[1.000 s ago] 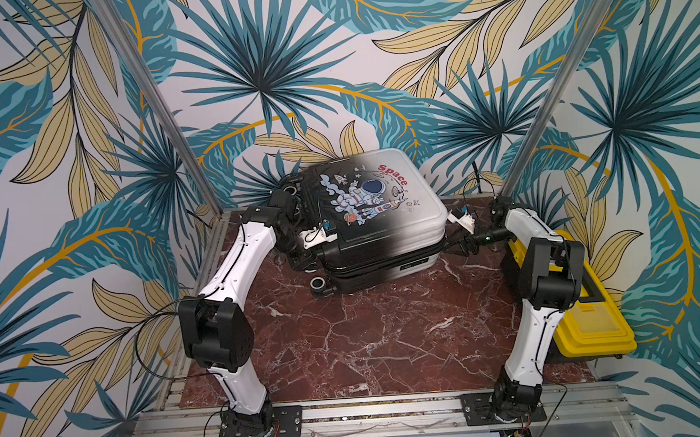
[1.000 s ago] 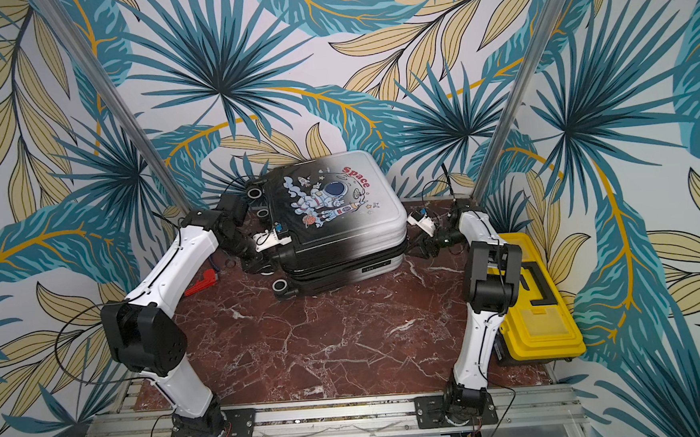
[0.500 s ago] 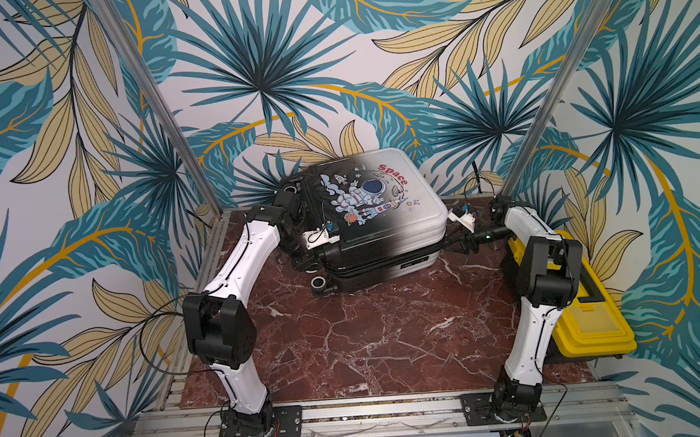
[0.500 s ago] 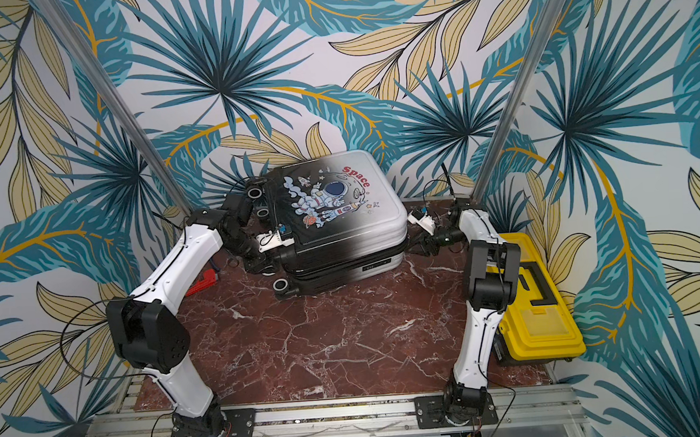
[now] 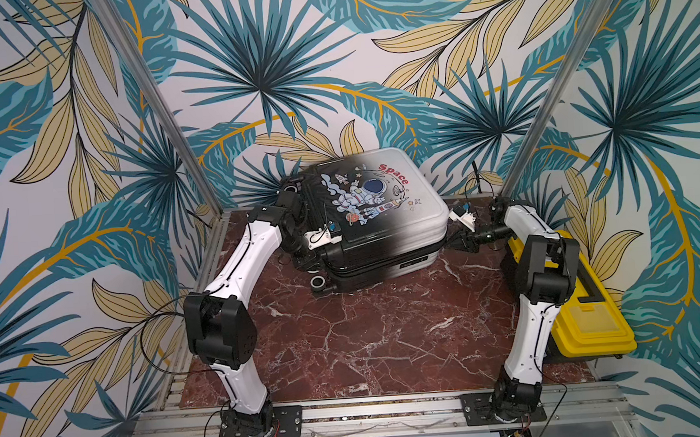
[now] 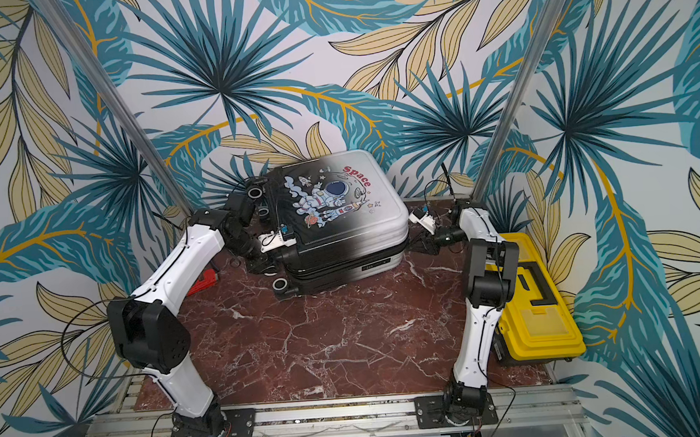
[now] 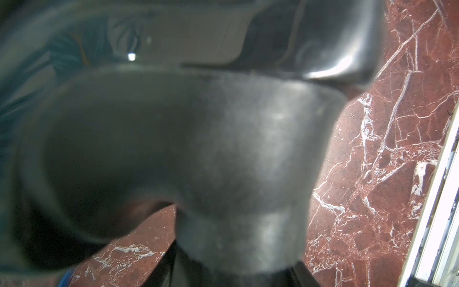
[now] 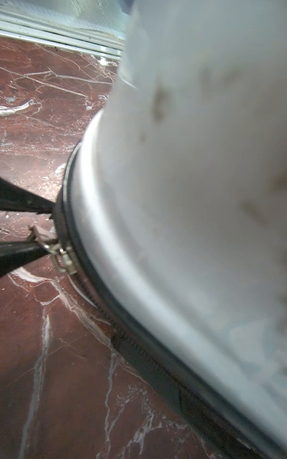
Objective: Close the suitcase zippers
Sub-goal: Zip the zipper on the suitcase.
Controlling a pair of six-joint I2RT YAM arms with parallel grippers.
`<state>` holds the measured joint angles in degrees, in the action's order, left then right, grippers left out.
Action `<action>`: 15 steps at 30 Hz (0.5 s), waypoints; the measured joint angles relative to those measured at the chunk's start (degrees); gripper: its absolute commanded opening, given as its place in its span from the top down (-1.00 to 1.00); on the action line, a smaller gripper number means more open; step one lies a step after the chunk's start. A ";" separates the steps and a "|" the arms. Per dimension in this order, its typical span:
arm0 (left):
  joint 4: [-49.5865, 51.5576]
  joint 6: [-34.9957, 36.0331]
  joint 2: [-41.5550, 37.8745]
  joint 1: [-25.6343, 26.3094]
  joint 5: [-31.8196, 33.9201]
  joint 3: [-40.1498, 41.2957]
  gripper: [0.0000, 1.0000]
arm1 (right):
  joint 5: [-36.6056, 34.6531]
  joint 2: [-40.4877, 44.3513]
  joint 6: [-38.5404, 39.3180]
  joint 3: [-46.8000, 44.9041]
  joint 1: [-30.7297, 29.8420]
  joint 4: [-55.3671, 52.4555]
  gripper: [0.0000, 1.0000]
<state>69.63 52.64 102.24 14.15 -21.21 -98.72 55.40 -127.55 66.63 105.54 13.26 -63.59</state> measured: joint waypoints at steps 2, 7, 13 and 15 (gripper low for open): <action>0.00 -0.17 0.00 0.09 0.00 0.02 0.30 | -0.02 -0.02 -1.05 0.00 0.00 -0.13 0.84; -0.28 -0.55 -0.04 0.17 0.00 0.44 0.31 | -0.02 -0.02 -3.69 0.00 0.00 0.09 0.96; -0.81 -2.38 -0.50 0.31 0.55 0.96 0.32 | -0.24 1.01 -7.72 -1.84 0.15 1.97 1.00; -0.81 -3.76 -0.61 0.48 1.09 0.98 0.36 | -0.66 3.41 -9.38 -5.57 0.15 6.43 1.00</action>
<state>68.82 48.88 101.62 14.63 -20.12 -97.73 54.74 -124.14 57.25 99.96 13.41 -57.17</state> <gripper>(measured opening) 0.499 0.065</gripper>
